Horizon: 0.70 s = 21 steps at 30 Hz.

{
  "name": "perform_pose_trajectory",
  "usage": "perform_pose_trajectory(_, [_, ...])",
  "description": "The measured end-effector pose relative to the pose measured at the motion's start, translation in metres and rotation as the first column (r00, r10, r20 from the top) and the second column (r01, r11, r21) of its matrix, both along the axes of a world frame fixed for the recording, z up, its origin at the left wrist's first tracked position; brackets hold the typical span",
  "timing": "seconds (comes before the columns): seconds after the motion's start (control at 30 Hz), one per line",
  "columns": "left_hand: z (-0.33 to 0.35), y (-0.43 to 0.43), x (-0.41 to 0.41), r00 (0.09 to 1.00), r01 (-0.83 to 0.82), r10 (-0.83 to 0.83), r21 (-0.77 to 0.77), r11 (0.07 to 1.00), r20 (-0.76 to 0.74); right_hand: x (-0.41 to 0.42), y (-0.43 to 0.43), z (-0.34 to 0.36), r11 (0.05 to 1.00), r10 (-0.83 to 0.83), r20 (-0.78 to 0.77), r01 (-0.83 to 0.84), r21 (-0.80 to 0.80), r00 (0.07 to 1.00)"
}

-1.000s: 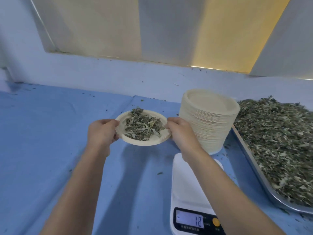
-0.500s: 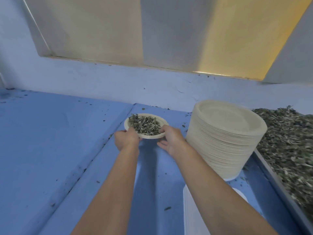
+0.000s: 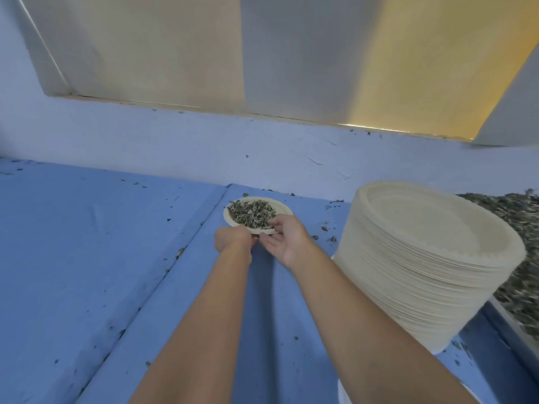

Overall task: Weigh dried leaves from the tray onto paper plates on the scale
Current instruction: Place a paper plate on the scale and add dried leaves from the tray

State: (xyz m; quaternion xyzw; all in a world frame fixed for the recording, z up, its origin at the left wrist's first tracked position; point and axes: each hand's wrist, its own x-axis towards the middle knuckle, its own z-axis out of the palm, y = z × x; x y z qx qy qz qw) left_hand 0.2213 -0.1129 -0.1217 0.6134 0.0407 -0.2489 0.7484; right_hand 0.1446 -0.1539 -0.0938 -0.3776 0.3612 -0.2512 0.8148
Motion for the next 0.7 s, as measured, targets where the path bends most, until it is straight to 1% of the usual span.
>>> perform_pose_trajectory(0.1, [0.001,-0.001,0.008,1.0,0.021,-0.022,-0.05,0.999,-0.01,0.008,-0.005,0.001,0.999,-0.039,0.07,0.037,0.021,0.997])
perform_pose_trajectory(0.17, [0.004,-0.002,0.01,0.996,0.066,-0.072,-0.127,0.99,-0.05,0.013,-0.008,0.003,0.999,-0.034,0.099,0.032,0.021,0.994])
perform_pose_trajectory(0.3, [0.008,-0.007,0.012,0.978,0.075,-0.127,-0.29,0.954,-0.164,0.021,-0.015,0.005,0.998,-0.046,0.106,0.041,0.043,0.993])
perform_pose_trajectory(0.4, [0.008,-0.014,0.017,0.974,0.057,-0.134,-0.375,0.925,-0.181,0.029,-0.018,0.005,0.996,-0.075,0.129,0.068,0.058,0.989])
perform_pose_trajectory(0.5, [0.004,-0.018,0.024,0.973,0.065,-0.151,-0.425,0.903,-0.173,0.037,-0.018,0.002,0.998,-0.041,0.138,0.033,0.06,0.99])
perform_pose_trajectory(0.63, [0.002,-0.027,0.032,0.961,0.157,-0.24,-0.446,0.881,-0.136,0.045,-0.024,-0.001,0.998,0.025,0.122,-0.031,0.05,0.992])
perform_pose_trajectory(0.7, [0.002,-0.033,0.034,0.947,0.207,-0.294,-0.452,0.868,-0.13,0.047,-0.025,0.001,0.999,0.048,0.103,-0.049,0.008,0.994])
